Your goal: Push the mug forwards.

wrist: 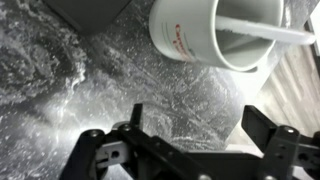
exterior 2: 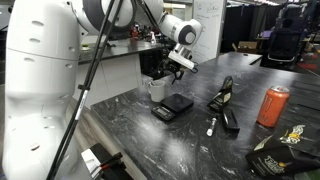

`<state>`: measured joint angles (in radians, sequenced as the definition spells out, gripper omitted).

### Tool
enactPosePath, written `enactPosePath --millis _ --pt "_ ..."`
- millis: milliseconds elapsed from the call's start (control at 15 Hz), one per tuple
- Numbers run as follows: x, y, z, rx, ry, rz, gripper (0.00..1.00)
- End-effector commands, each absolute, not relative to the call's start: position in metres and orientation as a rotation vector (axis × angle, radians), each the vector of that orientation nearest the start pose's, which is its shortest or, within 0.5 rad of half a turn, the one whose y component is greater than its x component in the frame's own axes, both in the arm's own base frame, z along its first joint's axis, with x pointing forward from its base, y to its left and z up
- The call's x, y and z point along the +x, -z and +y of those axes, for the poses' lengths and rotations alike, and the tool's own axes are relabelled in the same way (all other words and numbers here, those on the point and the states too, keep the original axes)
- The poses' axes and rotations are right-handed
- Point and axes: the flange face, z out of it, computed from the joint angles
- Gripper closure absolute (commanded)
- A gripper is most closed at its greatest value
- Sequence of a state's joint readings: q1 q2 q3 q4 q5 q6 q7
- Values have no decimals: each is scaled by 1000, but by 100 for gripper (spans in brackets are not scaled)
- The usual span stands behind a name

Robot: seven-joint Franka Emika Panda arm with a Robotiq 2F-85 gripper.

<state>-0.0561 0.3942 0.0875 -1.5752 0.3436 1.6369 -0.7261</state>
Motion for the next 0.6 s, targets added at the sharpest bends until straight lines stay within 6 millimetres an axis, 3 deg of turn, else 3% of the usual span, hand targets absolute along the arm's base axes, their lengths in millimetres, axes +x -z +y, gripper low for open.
enactPosePath --millis 0,333,533 --pt "642 -430 31 -2560 -5 -802 0" --pt "646 -472 14 -2746 211 -683 0" --pt "647 -484 7 -2846 258 -607 0"
